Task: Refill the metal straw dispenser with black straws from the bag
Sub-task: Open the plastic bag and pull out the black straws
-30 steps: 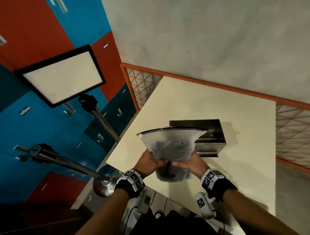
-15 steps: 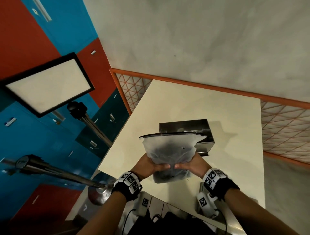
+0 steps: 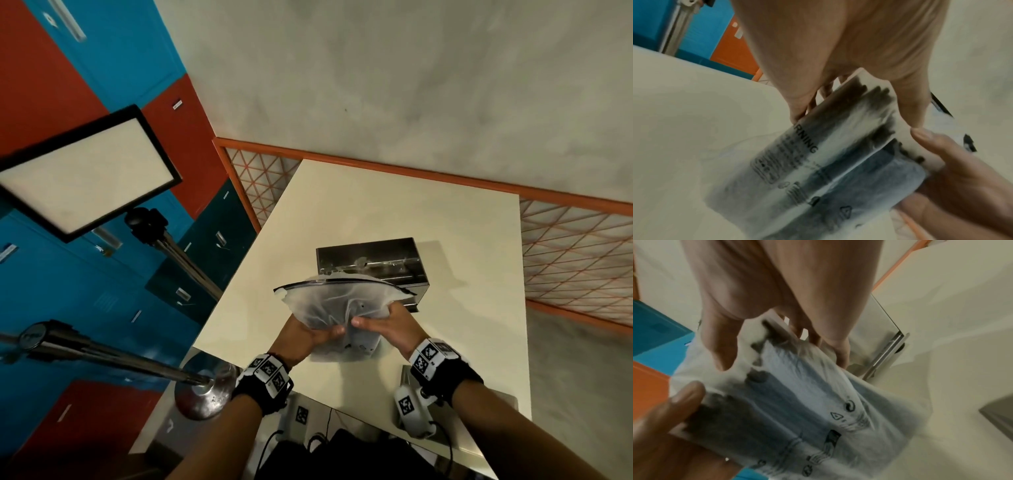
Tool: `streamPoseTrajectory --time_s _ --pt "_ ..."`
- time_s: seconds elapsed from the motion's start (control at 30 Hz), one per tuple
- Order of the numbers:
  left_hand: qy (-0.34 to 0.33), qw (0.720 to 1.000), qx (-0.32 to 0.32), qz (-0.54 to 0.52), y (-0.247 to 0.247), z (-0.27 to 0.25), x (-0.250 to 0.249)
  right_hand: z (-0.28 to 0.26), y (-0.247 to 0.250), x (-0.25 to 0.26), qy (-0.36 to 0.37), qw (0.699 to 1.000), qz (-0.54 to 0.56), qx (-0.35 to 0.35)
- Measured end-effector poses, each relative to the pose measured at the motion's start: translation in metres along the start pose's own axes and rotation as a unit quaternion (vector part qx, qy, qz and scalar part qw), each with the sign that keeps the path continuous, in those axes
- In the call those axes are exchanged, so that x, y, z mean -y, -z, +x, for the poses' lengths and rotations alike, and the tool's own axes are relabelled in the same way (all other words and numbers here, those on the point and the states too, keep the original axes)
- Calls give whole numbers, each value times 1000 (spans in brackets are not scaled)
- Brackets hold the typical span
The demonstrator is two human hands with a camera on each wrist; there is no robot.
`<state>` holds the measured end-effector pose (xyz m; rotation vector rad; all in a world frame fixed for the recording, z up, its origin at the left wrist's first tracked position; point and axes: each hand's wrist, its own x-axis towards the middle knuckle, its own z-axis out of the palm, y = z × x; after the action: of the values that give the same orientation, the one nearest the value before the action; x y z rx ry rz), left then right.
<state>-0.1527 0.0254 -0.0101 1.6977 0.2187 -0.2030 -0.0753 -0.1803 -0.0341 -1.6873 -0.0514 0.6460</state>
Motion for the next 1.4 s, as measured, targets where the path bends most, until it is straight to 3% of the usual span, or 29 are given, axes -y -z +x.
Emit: streamPoseTrajectory --time_s 0.1,0.2,0.37,0.43,0.57,0.67,0.73,0.9,1.0,1.07,1.2,1.3,1.4 --pt "-6 997 -32 -76 4 2 -6 1 2 5 19 999 36 -7" --pt "-5 995 -58 -78 7 9 -6 0 3 19 54 997 41 -27" --pt "-3 997 -73 10 9 19 8 4 8 12 40 993 -109 -38" --pt "19 997 -64 46 10 23 18 3 11 15 46 992 -107 -44" --pt "77 987 -98 107 17 33 34 2 12 34 85 993 -19 -82" --pt "81 982 -134 105 16 28 15 5 13 44 90 979 103 -149" --pt "73 977 -171 102 17 27 1 10 15 48 79 973 121 -178" --pt "35 957 -286 41 32 27 -34 17 20 54 58 974 140 -167" --pt "-29 940 -320 114 39 31 -53 18 20 57 60 976 145 -152" --pt "-116 917 -306 228 36 33 -65 18 19 59 64 976 144 -152" --pt "-253 866 -211 375 8 44 -80 19 17 59 58 978 128 -154" --pt "-295 849 -140 416 -22 56 -86 16 13 65 66 979 130 -139" --pt "-280 846 -96 444 -39 71 -82 13 10 68 62 974 189 -111"
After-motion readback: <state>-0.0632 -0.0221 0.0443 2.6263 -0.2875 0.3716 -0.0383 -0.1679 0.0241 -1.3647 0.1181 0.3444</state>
